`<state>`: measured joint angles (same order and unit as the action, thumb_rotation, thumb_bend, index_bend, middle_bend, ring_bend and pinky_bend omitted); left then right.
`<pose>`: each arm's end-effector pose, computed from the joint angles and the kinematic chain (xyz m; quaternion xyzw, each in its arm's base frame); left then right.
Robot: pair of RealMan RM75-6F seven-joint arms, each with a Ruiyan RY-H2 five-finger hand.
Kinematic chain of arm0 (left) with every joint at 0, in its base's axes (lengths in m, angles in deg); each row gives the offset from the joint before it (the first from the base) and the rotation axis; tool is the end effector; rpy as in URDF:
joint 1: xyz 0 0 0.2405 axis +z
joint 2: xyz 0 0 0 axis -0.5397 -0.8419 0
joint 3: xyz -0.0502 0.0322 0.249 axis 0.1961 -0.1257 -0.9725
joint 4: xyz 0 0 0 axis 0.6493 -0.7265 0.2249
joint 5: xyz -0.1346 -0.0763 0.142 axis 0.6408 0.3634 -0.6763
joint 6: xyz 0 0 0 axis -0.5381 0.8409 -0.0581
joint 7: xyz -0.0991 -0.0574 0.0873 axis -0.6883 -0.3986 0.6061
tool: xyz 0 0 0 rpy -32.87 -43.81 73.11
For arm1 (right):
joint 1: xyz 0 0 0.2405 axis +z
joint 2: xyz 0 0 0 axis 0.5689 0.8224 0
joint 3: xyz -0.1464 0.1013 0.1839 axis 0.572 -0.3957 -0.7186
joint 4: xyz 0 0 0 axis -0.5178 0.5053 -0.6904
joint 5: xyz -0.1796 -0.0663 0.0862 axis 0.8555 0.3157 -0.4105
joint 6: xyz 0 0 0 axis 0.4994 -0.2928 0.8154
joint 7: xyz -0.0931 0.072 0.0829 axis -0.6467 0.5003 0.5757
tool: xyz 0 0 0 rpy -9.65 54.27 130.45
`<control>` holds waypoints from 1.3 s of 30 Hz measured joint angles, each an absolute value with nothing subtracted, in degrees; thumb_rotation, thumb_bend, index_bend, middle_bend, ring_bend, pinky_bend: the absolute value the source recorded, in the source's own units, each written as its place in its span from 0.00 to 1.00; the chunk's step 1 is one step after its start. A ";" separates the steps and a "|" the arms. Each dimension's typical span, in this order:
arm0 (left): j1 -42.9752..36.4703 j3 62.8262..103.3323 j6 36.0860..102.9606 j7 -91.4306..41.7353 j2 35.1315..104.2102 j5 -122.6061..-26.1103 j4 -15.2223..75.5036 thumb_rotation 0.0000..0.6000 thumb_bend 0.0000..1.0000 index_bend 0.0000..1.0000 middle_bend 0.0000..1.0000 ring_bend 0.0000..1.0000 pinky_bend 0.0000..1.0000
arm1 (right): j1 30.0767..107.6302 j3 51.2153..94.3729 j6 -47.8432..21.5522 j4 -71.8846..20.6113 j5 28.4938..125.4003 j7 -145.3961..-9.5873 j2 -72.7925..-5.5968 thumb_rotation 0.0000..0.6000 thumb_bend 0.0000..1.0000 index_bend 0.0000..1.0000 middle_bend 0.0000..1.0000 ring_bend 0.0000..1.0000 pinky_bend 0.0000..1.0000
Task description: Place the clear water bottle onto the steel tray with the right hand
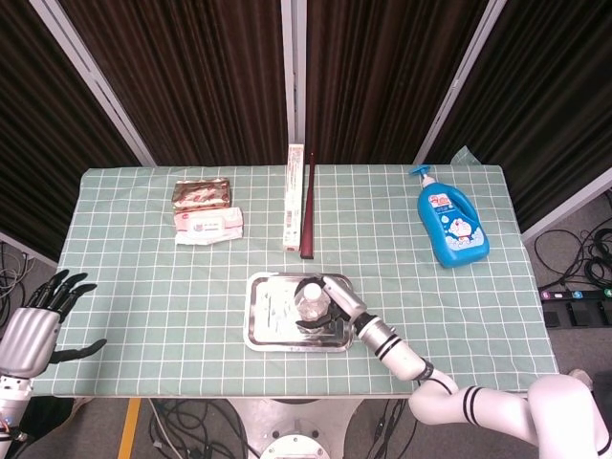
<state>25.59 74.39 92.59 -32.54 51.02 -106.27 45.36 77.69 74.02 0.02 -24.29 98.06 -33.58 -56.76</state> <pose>-0.3056 0.1809 0.1543 -0.6304 -0.3731 -0.4276 0.5297 -0.1137 -0.3169 -0.0850 0.5661 -0.6529 0.4963 0.0827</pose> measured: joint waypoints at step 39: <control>25.74 74.65 91.96 -29.53 49.96 -105.93 46.89 0.70 0.09 0.26 0.23 0.10 0.18 | 58.13 88.89 -24.42 -47.60 88.90 -89.74 -16.18 1.00 0.03 0.00 0.06 0.00 0.00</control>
<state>25.74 74.65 91.96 -29.53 49.96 -105.93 46.89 58.13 88.89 -24.42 -47.60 88.90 -89.74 -16.18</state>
